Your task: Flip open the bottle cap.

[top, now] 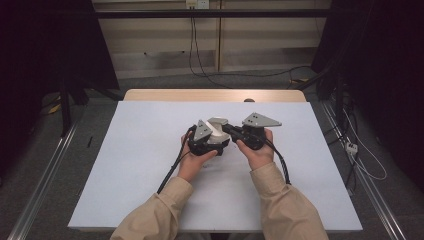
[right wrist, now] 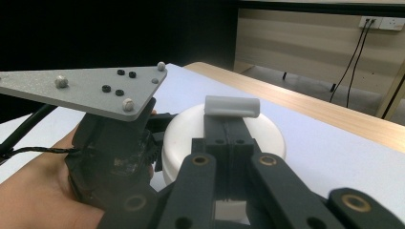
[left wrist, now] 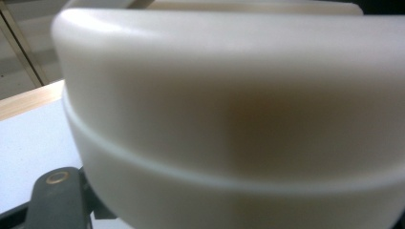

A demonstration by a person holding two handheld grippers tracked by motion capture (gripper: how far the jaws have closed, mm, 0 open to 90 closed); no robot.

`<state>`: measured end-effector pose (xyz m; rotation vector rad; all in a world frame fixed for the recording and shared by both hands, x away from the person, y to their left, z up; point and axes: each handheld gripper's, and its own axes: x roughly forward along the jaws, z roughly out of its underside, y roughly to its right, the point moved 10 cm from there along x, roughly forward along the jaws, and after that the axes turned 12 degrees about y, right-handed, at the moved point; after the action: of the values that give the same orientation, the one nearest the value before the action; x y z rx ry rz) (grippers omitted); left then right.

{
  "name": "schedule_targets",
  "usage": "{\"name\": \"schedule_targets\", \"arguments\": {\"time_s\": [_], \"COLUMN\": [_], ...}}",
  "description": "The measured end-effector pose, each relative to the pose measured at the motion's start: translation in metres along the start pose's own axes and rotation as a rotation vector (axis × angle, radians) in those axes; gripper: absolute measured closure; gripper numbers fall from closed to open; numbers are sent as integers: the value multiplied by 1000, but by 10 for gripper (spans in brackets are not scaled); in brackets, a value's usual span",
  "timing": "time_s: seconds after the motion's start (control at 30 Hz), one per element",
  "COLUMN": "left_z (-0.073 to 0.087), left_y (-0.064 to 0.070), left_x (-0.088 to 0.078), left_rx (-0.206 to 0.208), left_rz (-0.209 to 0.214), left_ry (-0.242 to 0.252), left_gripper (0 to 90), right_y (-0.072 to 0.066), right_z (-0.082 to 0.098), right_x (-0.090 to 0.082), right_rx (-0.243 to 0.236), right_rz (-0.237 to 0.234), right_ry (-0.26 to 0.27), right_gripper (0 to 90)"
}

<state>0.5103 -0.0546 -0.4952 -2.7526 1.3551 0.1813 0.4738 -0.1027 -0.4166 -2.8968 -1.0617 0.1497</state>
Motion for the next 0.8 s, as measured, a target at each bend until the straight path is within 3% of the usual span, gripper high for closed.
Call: {"name": "schedule_targets", "arguments": {"time_s": [0.8], "left_z": [0], "left_y": [0], "left_x": [0], "left_rx": [-11], "left_rz": [3], "left_ry": [-3], "left_gripper": [187], "right_y": [2], "right_z": [-10], "right_x": [9], "right_rx": [-6], "right_rz": [3], "right_ry": [11], "right_gripper": [900]}}
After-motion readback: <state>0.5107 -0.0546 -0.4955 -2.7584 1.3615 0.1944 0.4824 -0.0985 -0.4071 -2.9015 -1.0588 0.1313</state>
